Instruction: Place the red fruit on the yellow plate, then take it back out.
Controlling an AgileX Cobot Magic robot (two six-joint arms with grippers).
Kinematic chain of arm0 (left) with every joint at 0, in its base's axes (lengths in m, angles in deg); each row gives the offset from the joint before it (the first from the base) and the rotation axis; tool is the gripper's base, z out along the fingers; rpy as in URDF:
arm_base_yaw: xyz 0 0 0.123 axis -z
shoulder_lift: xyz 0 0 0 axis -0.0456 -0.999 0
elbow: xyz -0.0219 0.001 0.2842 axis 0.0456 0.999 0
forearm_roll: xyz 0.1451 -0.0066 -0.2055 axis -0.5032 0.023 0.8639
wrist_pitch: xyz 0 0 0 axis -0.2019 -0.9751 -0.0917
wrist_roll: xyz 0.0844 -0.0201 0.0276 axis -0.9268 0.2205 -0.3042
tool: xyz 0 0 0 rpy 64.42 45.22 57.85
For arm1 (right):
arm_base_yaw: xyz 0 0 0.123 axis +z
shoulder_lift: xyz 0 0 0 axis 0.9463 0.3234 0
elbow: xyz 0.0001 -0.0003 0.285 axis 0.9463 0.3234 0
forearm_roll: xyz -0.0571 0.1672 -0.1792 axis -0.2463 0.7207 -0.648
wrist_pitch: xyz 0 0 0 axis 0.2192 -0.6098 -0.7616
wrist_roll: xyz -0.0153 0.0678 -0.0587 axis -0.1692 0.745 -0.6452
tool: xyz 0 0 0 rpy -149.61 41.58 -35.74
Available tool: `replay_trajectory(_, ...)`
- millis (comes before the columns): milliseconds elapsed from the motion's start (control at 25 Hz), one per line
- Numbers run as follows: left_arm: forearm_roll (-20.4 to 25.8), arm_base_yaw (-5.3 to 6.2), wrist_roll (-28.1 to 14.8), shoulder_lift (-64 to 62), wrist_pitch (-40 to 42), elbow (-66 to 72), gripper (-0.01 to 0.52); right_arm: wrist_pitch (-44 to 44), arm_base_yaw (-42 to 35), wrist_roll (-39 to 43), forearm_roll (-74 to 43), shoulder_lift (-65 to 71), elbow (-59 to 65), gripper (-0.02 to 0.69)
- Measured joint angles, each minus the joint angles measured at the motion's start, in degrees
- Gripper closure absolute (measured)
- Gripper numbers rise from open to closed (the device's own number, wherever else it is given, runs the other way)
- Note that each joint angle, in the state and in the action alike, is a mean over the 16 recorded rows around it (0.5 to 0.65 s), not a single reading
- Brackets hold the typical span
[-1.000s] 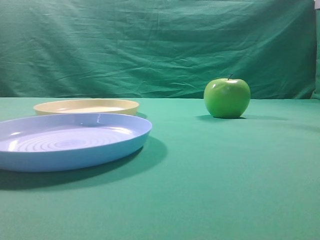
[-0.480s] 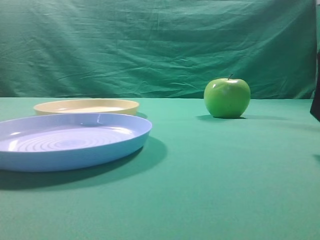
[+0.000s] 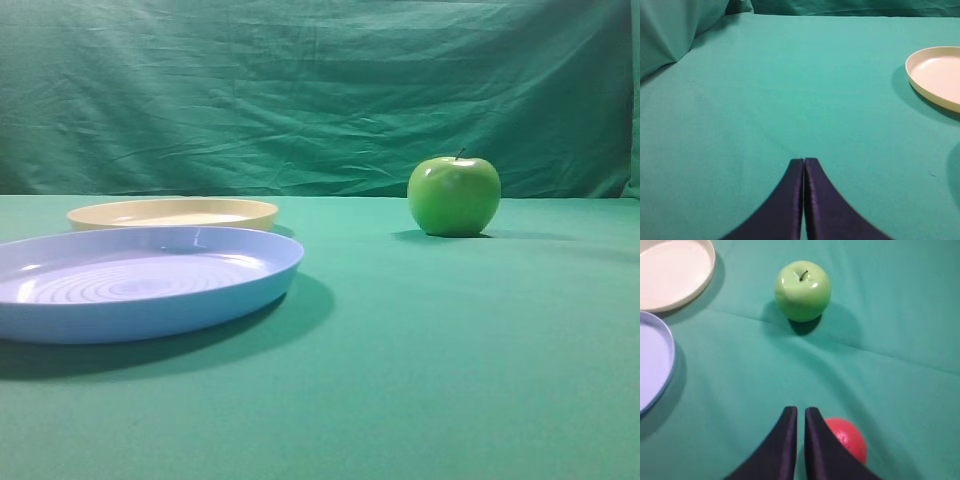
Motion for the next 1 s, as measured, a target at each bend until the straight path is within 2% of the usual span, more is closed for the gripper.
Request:
replay_trajectory(80, 0.00, 0.00, 0.00, 0.00, 0.00, 0.00, 0.514, 2.23, 0.00, 0.45, -0.02, -3.99, -0.08, 0.644)
replay_trajectory(200, 0.00, 0.00, 0.00, 0.00, 0.00, 0.00, 0.514, 4.82, 0.00, 1.09, -0.05, -9.64, -0.08, 0.662)
replay_trajectory(640, 0.00, 0.00, 0.00, 0.00, 0.00, 0.00, 0.514, 9.20, -0.11, 4.40, -2.53, -27.35, 0.23, 0.665)
replay_trajectory(1000, 0.00, 0.00, 0.00, 0.00, 0.00, 0.00, 0.514, 6.17, -4.29, 12.67, -9.75, -39.22, 6.02, 0.665)
